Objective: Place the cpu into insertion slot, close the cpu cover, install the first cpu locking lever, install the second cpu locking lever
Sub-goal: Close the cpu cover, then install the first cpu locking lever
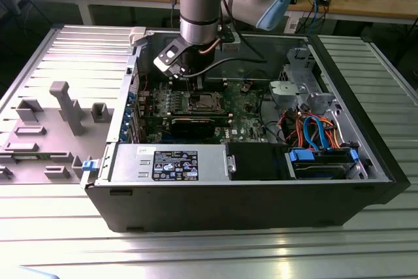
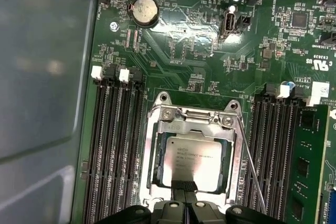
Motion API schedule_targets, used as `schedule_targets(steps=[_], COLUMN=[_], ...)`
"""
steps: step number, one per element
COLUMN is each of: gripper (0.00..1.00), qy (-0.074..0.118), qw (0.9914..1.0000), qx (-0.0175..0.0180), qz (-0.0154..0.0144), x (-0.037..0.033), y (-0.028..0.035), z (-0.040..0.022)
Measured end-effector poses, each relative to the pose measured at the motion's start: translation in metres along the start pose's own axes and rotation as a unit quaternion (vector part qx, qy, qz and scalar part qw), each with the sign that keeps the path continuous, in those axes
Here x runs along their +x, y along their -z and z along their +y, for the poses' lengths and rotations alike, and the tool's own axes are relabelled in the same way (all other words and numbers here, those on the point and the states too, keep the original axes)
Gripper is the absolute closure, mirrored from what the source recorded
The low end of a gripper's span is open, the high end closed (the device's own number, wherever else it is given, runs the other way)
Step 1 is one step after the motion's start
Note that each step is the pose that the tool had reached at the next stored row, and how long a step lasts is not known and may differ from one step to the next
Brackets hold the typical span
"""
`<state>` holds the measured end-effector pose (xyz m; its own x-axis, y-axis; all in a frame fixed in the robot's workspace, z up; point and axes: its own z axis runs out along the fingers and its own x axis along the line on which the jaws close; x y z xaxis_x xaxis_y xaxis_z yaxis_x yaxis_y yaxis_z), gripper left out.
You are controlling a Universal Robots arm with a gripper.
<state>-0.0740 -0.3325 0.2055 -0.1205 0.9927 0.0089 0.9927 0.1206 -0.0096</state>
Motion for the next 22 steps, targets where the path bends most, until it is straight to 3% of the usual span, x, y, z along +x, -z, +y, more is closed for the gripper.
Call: schedule_targets(steps=[2, 6, 13, 22], gripper=[0.89, 0.89, 0.89, 0.89], qy=[0.0, 0.0, 0.0, 0.0], qw=[1.0, 1.0, 0.99999, 0.99999], qx=[0.0005, 0.0006, 0.0047, 0.0047], qz=[-0.001, -0.0019, -0.0016, -0.0016], x=[-0.0001, -0.0001, -0.0024, -0.0025], y=[0.0065, 0.009, 0.0087, 0.0087], z=[-0.0002, 0.0004, 0.0237, 0.025])
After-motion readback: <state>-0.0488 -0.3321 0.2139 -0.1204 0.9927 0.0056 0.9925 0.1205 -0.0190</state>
